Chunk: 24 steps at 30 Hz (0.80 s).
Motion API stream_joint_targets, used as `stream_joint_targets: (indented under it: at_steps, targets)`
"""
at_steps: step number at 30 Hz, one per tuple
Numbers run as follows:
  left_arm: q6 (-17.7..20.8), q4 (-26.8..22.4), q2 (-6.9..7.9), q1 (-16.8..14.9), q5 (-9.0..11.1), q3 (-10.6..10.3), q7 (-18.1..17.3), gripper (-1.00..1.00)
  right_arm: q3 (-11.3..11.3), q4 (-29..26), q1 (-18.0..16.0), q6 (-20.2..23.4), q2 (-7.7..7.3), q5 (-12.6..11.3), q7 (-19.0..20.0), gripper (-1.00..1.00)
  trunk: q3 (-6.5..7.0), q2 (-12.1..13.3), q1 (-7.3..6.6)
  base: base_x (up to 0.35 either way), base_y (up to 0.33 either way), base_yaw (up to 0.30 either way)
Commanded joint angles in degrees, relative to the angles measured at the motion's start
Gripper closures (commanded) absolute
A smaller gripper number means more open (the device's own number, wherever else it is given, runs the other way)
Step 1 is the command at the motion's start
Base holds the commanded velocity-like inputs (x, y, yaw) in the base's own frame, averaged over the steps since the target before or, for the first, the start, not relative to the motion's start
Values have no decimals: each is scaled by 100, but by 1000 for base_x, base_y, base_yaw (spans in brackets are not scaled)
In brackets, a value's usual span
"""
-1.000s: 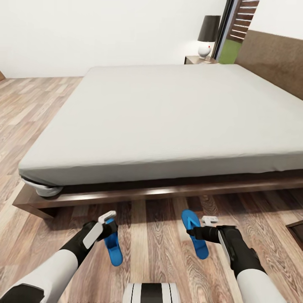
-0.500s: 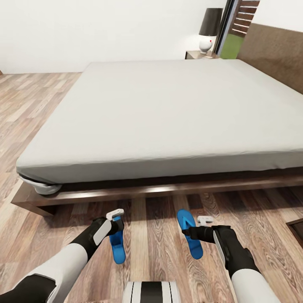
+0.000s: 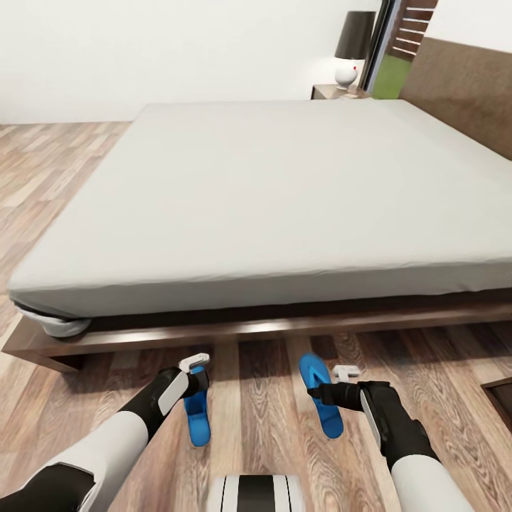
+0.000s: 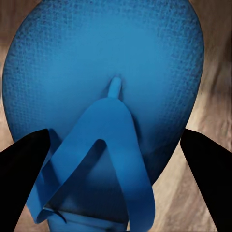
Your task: In the bedroom, move the book from the bed onto either nightstand, and place the two sandals side by side next to the bed.
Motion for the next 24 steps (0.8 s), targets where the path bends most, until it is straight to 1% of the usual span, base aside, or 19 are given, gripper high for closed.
stream_joint_targets:
  at_steps: [1,5,8,15,24]
  targets:
    - [15,-12,8,-2,62,-43,53,100,-29,-7,-3,19,8,48,49,100,-4,-2,1,212,-222,0]
    - [9,-12,9,10,53,-36,53,100,-29,-8,-2,19,9,48,49,100,-5,-2,1,202,-205,18]
    - [7,-12,3,13,54,-36,53,100,-29,-8,-2,19,11,52,49,100,-5,-2,1,92,-90,152]
    - [15,-12,-17,26,67,-42,55,100,-33,-8,-2,19,7,52,49,100,-5,-2,1,25,-25,208]
    - [95,-15,-42,238,146,-30,-27,100,-37,-6,-2,19,5,48,47,100,-5,-2,1,3,-3,34]
